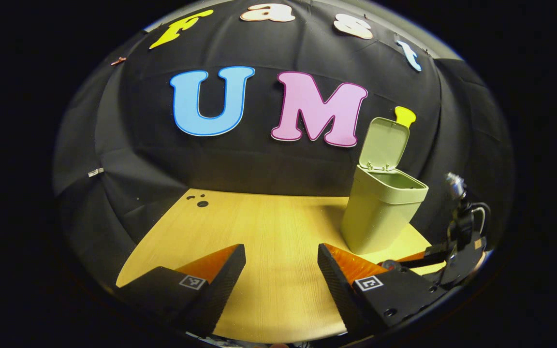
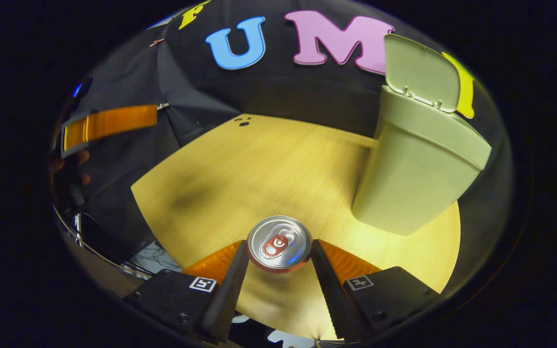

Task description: Press the lid of the desktop garbage bin to open it, pick up the crumpled paper on the desktop and throw it into the bin, then pick up the pop can on the desktop and drop it into the bin, and finally close the garbage bin lid.

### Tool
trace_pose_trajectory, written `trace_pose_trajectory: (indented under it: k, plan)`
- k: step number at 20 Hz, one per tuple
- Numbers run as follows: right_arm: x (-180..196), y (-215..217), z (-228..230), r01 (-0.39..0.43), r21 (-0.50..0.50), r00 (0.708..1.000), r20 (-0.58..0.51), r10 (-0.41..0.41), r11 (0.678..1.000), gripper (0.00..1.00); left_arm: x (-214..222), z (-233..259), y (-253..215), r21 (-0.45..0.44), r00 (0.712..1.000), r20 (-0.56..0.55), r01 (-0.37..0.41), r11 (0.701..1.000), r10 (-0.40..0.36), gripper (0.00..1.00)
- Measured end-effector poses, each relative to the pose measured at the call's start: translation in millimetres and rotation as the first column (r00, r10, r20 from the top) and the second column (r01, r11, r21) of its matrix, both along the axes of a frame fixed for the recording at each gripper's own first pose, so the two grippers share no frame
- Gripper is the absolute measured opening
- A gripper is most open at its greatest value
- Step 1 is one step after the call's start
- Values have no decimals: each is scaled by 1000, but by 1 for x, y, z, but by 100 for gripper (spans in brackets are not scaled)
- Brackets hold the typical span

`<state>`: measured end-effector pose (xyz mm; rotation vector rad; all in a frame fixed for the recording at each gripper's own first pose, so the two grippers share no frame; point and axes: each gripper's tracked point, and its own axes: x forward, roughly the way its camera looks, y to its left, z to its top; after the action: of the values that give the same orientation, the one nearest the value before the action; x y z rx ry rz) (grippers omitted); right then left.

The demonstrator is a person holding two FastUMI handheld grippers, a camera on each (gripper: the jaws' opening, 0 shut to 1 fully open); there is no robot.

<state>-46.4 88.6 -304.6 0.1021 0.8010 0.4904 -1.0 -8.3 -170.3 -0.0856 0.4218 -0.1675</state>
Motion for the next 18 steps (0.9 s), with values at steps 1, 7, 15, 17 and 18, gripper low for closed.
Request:
trace_pose_trajectory:
  k: [1, 7, 15, 17, 18]
  plan:
    - [2, -4, 12, 21, 20, 1000, 17, -21, 1000, 81, 2, 0, -2, 0, 1000, 0, 5, 1000, -5, 96]
    - [33, -31, 79, 116, 137, 985, 114, -132, 984, 81, 7, 2, -14, -4, 1000, 2, 29, 1000, -29, 96]
    - [83, -66, 156, 169, 194, 936, 277, -219, 966, 81, 12, 3, -20, 0, 999, 7, 39, 999, -39, 96]
    - [100, -79, 170, 185, 189, 918, 316, -238, 964, 81, 12, 3, -19, -1, 999, 7, 37, 999, -37, 96]
    - [108, -86, 176, 193, 180, 910, 336, -245, 964, 81, 12, 3, -19, -1, 999, 7, 35, 999, -35, 96]
